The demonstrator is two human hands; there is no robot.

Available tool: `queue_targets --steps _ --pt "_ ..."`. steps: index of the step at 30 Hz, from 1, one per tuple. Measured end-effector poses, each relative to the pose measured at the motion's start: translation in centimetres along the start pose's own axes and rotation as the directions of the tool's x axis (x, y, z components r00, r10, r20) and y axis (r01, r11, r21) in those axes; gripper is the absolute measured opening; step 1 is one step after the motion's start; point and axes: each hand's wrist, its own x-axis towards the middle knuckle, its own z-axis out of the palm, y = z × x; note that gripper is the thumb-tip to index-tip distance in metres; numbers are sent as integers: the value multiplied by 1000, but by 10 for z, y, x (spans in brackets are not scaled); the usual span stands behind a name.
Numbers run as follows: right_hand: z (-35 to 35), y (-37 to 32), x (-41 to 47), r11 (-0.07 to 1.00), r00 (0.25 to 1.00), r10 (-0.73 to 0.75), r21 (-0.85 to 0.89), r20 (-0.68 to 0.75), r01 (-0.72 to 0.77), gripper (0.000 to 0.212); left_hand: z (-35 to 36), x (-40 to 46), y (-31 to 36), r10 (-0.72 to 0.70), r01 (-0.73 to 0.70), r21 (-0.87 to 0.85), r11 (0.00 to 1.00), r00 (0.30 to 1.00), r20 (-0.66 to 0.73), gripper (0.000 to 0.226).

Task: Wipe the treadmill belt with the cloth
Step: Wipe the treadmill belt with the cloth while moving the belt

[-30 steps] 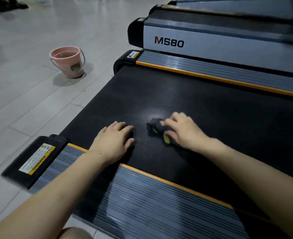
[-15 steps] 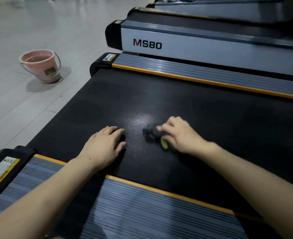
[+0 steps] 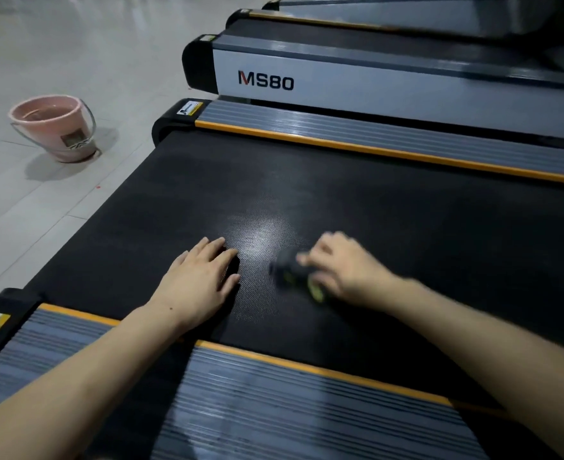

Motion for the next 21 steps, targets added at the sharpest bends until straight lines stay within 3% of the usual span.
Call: queue_targets --steps 2,4,6,10,13,16,21 --pt "0 38 27 955 955 290 -37 -65 -293 33 -2 -1 0 1 -1 -3 1000 1000 9 57" --pt "-1 44 35 894 892 446 -14 -72 -448 31 -1 -4 0 1 -1 6 1000 1000 21 57" --pt "-2 21 22 926 923 378 9 -79 -378 31 1 -5 -1 2 -3 14 1000 1000 26 57" --pt "-13 -42 -50 986 998 37 162 48 -45 32 4 -6 -1 25 -26 25 999 999 39 56" --pt "-16 -42 -58 983 998 -25 182 63 13 28 6 -6 -1 24 -25 11 1000 999 46 57" --pt "0 -28 -16 989 998 64 129 11 -65 27 4 -6 -1 17 -17 5 1000 998 58 57" --pt "26 -16 79 912 908 411 33 -81 -409 31 -4 -15 -23 -95 95 0 995 993 73 58"
